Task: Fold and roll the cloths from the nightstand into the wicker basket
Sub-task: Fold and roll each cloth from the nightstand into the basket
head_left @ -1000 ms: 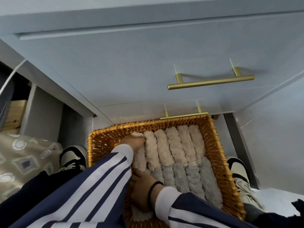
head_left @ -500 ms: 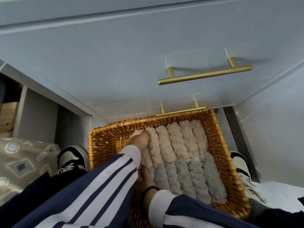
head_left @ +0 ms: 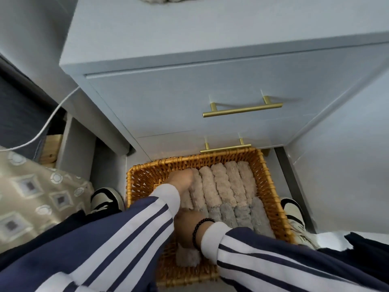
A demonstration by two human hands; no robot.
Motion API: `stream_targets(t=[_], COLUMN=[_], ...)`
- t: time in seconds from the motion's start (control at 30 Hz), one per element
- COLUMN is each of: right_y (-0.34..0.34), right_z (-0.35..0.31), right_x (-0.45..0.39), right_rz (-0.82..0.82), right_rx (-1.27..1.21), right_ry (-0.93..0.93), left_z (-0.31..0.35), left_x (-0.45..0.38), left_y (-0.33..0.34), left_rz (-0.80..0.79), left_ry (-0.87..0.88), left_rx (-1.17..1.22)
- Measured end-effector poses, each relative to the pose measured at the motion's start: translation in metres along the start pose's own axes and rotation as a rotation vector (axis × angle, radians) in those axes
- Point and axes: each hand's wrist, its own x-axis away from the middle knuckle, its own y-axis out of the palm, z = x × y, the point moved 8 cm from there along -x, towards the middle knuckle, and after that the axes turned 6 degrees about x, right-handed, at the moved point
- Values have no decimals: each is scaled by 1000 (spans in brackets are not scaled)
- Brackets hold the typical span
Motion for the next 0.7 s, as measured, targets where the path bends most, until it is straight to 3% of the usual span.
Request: stream_targets(t=[0.17, 0.33, 0.7], right_y=[-30, -76, -157], right_z=[34, 64, 77], right_x=[55, 113, 239], right_rz=[76, 190, 356], right_rx=[-80, -178, -210], right_ry=[87, 202, 308], left_z=[57, 79, 103], left_x=[105, 175, 300], left_y=[-27, -44, -55], left_rz=[70, 75, 25], left_ry=[200, 340, 499], left_rx=[-120, -93, -191])
